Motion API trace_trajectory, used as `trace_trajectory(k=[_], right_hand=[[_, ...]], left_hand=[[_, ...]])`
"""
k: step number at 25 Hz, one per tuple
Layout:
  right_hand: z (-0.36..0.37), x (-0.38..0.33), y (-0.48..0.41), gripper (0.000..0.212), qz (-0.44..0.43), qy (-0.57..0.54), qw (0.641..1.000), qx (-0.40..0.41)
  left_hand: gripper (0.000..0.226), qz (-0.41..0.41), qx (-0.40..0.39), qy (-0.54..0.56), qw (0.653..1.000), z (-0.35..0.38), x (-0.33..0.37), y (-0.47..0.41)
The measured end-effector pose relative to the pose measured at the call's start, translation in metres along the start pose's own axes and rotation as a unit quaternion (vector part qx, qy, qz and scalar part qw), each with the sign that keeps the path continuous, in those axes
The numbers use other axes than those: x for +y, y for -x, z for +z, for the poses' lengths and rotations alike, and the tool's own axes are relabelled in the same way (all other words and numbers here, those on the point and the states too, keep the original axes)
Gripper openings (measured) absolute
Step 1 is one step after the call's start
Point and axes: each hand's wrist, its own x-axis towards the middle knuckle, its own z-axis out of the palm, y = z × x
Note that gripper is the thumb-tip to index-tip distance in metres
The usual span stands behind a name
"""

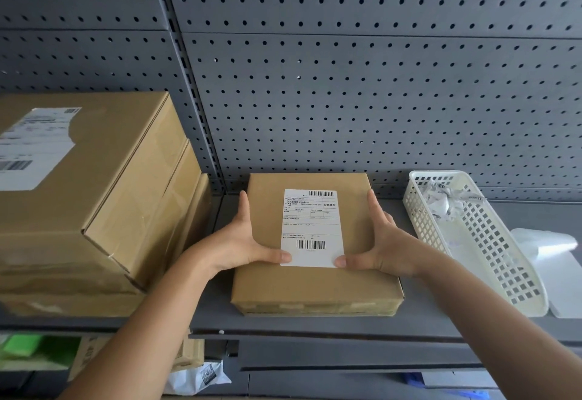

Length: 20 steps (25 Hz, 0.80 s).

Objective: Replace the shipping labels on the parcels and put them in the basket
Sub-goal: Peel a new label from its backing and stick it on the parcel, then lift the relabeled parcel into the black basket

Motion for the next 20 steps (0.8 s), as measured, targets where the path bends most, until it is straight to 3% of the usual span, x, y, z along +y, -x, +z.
trace_trajectory(k=[5, 9, 13, 16, 20], right_hand=[[0.003, 0.007, 0.003, 0.145, -0.013, -0.068, 0.997, 0.018], [0.004, 0.013, 0.011, 0.100, 0.001, -0.218, 0.971, 0.097], [-0.001, 0.014, 0.026, 0.074, -0.014, -0.256, 0.955, 0.149], [-0.007, 0.004, 0.049, 0.060, -0.023, -0.277, 0.940, 0.197], [-0.010, 0.006, 0.088, 0.071, -0.011, -0.269, 0.924, 0.270]], left_hand=[[0.153, 0.011, 0.011, 0.041, 0.999, 0.002, -0.005, 0.006], [0.144, 0.049, 0.059, 0.077, 0.994, 0.008, -0.007, 0.011], [0.113, 0.109, 0.093, 0.100, 0.985, 0.012, 0.010, 0.021], [0.108, 0.153, 0.105, 0.107, 0.977, 0.010, 0.027, 0.031], [0.092, 0.221, 0.065, 0.094, 0.969, 0.016, 0.050, 0.041]])
